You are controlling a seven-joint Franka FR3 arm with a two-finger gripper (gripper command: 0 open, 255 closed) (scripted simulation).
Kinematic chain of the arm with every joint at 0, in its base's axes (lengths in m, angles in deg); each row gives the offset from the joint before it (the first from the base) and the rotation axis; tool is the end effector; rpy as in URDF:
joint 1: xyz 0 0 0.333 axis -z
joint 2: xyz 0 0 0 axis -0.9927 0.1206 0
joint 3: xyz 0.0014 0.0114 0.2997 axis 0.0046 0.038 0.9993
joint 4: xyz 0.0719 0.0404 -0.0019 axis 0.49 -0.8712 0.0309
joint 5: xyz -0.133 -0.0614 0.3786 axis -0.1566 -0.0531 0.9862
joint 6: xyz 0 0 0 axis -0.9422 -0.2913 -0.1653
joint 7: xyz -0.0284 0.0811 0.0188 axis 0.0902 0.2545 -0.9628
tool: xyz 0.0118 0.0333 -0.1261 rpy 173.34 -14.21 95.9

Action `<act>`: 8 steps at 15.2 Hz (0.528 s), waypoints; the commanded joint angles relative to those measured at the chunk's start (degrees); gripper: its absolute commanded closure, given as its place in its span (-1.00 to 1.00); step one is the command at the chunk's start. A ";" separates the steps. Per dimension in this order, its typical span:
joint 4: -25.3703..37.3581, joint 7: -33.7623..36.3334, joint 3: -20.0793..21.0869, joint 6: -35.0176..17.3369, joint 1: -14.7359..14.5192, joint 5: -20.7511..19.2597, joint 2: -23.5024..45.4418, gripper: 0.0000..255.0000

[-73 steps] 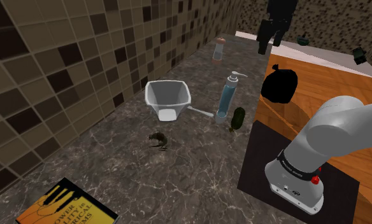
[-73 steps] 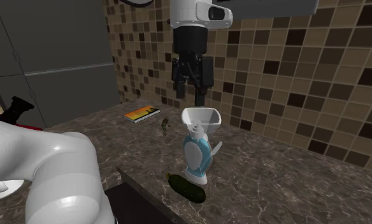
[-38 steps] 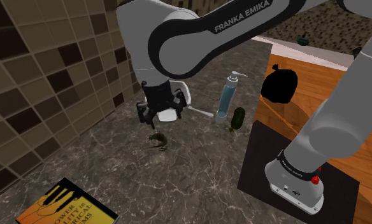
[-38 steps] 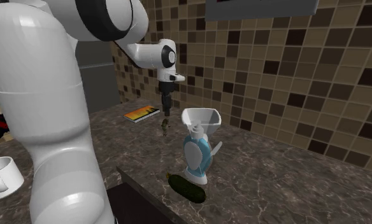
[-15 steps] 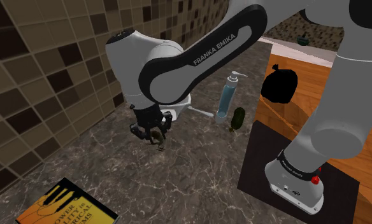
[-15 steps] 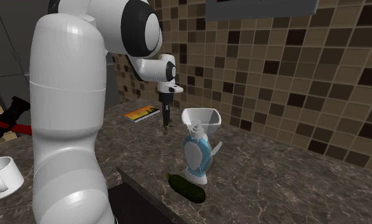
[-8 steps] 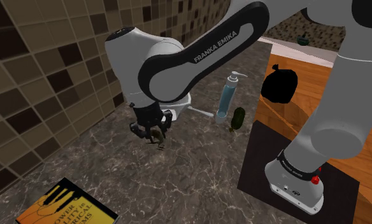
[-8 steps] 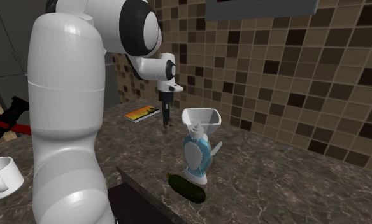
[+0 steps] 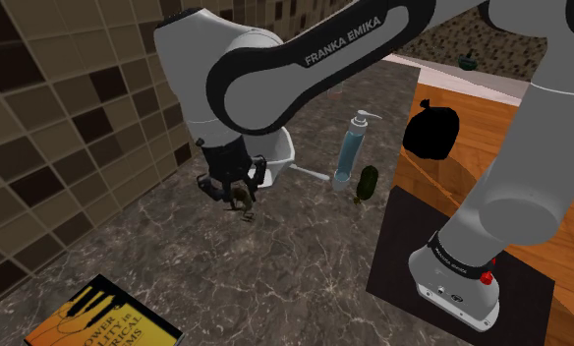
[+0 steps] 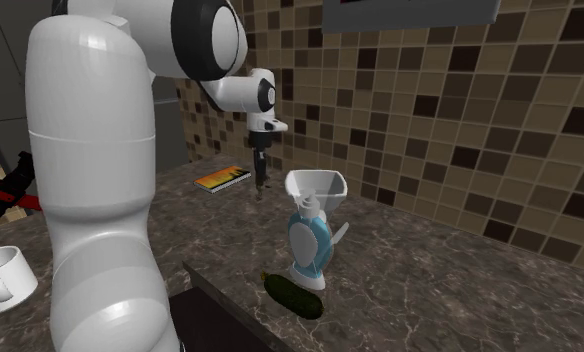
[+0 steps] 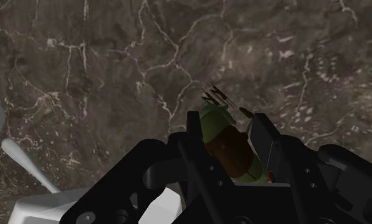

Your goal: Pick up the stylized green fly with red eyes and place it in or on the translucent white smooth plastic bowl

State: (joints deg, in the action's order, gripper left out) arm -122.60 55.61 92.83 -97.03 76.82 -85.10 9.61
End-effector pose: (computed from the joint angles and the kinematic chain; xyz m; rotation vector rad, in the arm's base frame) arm 0.4148 0.3938 0.3336 2.9273 -0.5185 -0.1808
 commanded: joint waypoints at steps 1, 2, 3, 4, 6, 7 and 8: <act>0.86 -0.35 0.17 1.49 0.13 0.57 -0.79 1.00; 1.29 -0.52 0.23 2.18 0.20 0.82 -1.13 1.00; 1.73 -0.68 0.28 2.87 0.26 1.05 -1.47 1.00; 2.19 -0.84 0.33 3.56 0.31 1.28 -1.78 1.00; 3.14 -1.13 0.41 4.97 0.41 1.69 -2.38 1.00; 3.64 -1.27 0.45 5.67 0.46 1.89 -2.66 1.00; 4.15 -1.40 0.48 6.38 0.50 2.07 -2.93 1.00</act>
State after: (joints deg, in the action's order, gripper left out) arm -118.79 54.33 93.27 -91.23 77.28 -83.24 6.99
